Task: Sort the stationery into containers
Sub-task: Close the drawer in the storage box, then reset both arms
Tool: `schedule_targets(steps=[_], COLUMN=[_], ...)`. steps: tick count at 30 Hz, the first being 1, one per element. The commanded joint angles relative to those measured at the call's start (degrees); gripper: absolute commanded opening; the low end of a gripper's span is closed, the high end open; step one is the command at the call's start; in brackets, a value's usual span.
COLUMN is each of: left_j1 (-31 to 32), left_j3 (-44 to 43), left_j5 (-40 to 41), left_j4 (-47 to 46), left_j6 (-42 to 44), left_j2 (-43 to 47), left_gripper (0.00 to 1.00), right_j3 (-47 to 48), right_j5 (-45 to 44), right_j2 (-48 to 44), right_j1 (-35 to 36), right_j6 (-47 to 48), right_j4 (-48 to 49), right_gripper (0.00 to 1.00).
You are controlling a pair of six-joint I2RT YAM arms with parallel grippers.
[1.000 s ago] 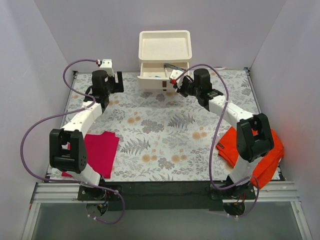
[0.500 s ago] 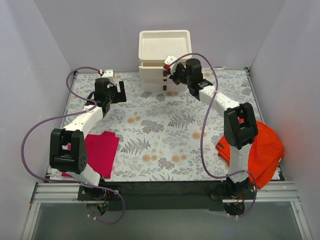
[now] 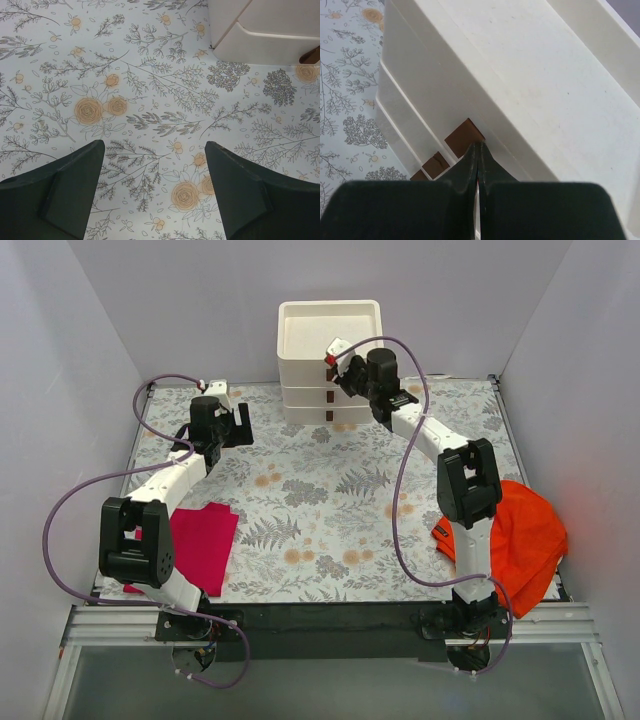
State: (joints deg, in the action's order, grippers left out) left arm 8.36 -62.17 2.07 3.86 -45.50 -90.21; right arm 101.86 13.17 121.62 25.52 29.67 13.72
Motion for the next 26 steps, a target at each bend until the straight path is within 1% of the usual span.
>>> schedule_targets(steps=[1,2,3,4,5,6,7,8,9,10,11,12,13,15,17,18,21,26], left_j1=[-0.19,-0.19,-0.27,-0.19,-0.19,-0.27,-0.27,-0.27,-0.27,-0.19,-0.27,-0.27,-0.36,-0.36,-0.45,-0.45,-0.45,-0.45], left_j3=[-1.28,-1.72,-1.64,-1.38,-0.94,0.46,1.17,1.7,2.05,2.4,2.41,2.41,1.97,0.92,0.91,1.61,3.9,3.81], left_j5=[-0.83,-0.92,-1.36,-1.62,-1.97,-3.89,-4.52,-5.14,-5.84,-6.98,-6.99,-6.81,-5.59,-4.79,-4.96,-5.05,-5.75,-5.93], left_j4=[0.09,0.71,0.97,0.98,0.19,-0.51,-1.47,-3.14,-3.59,-3.86,-5.95,-6.31,-6.32,-4.75,-4.38,-5.17,-8.42,-8.87], left_j6=[-0.21,0.58,1.28,1.9,2.42,3.39,3.66,3.75,3.83,3.75,3.49,3.05,1.56,0.06,-1.0,-1.09,-1.26,-2.67], left_j2=[1.18,1.27,1.79,2.32,2.85,3.9,4.43,4.78,4.96,4.96,4.61,4.17,2.95,1.63,1.09,1.35,2.5,2.32], left_gripper=[0.82,0.83,0.83,0.83,0.84,0.84,0.84,0.84,0.84,0.84,0.84,0.84,0.84,0.85,0.85,0.85,0.85,0.85], right_j3=[0.45,-1.47,-2.97,-4.81,-10.31,-13.68,-16.93,-20.44,-24.39,-25.48,-25.57,-24.36,-23.04,-22.76,-23.64,-23.73,-25.04,-29.17], right_j5=[-0.17,1.75,3.51,5.88,8.69,8.45,7.67,6.79,5.91,6.08,7.21,6.61,3.65,-7.13,-8.24,-11.64,-19.56,-21.43], right_j2=[-3.65,-5.07,-6.91,-11.1,-13.67,-16.22,-21.38,-23.52,-25.19,-26.69,-26.44,-25.74,-23.3,-22.92,-24.85,-25.46,-28.01,-32.94], right_j1=[-0.21,-0.21,-0.38,-1.08,-1.52,-1.96,-3.7,-4.94,-6.52,-10.27,-12.14,-13.64,-15.13,-15.93,-16.73,-16.64,-16.64,-16.64], right_j6=[-3.03,-3.65,-4.18,-4.27,-4.71,-6.01,-8.64,-14.49,-18.03,-20.85,-25.49,-27.11,-28.69,-31.16,-28.11,-26.96,-28.7,-27.65], right_j4=[0.98,-1.39,-7.68,-10.96,-13.6,-16.85,-17.31,-17.75,-19.67,-21.52,-23.8,-29.48,-33.1,-37.95,-38.94,-39.37,-38.51,-36.04], right_gripper=[0.01,0.06,0.14,0.34,0.44,0.54,0.72,0.77,0.8,0.83,0.86,0.92,0.98,0.98,0.98,0.98,0.98,0.98])
